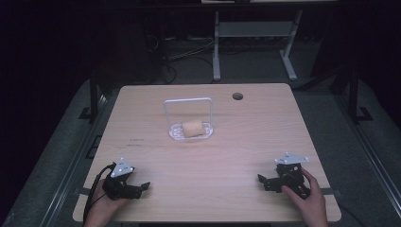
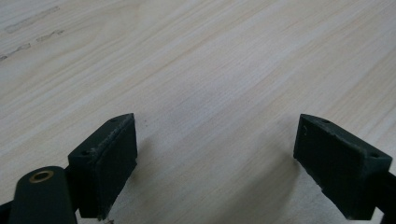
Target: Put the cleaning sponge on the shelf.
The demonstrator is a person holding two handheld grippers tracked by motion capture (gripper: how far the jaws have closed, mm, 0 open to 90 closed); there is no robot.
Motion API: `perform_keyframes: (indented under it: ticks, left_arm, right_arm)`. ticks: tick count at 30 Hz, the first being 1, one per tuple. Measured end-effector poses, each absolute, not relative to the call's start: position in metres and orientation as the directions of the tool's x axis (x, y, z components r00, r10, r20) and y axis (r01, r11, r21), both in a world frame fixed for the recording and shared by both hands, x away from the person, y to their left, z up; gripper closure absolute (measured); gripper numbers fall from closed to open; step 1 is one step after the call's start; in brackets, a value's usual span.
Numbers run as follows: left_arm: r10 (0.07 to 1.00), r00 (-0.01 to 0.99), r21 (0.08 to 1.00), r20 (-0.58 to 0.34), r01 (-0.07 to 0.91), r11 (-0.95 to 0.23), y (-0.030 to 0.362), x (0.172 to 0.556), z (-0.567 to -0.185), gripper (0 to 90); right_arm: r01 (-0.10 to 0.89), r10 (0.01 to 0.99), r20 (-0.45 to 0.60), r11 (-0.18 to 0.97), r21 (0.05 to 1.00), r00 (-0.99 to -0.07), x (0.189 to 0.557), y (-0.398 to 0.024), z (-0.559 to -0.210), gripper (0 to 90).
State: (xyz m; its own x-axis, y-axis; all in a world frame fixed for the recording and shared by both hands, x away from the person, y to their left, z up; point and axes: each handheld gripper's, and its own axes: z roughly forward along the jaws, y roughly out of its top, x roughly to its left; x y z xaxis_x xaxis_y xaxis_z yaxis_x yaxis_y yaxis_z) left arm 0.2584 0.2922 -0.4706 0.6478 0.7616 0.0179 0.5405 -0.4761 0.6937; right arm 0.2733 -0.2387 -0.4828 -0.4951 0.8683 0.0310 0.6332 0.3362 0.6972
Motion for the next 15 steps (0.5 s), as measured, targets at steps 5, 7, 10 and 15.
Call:
perform_keyframes:
  ticks: [5, 7, 10, 15]
  left_arm:
    - [0.753, 0.658, 0.721, 0.010, 0.517, -0.461, 0.2961, 0.2556, -0.4744, 12.9]
    - [0.752, 0.660, 0.722, 0.011, 0.515, -0.462, 0.2966, 0.2551, -0.4746, 12.9]
    - [0.750, 0.661, 0.722, 0.011, 0.514, -0.463, 0.2969, 0.2546, -0.4746, 12.9]
    - [0.751, 0.660, 0.722, 0.010, 0.515, -0.462, 0.2969, 0.2544, -0.4746, 12.9]
  right_arm:
    - [0.632, 0.868, 0.030, 0.337, 0.698, -0.496, 0.2734, -0.2388, -0.4829, 0.7]
    - [0.632, 0.868, 0.030, 0.337, 0.698, -0.496, 0.2734, -0.2388, -0.4829, 0.7]
    - [0.632, 0.868, 0.029, 0.338, 0.698, -0.496, 0.2734, -0.2388, -0.4829, 0.7]
    - [0.632, 0.868, 0.030, 0.337, 0.698, -0.496, 0.2734, -0.2388, -0.4829, 0.7]
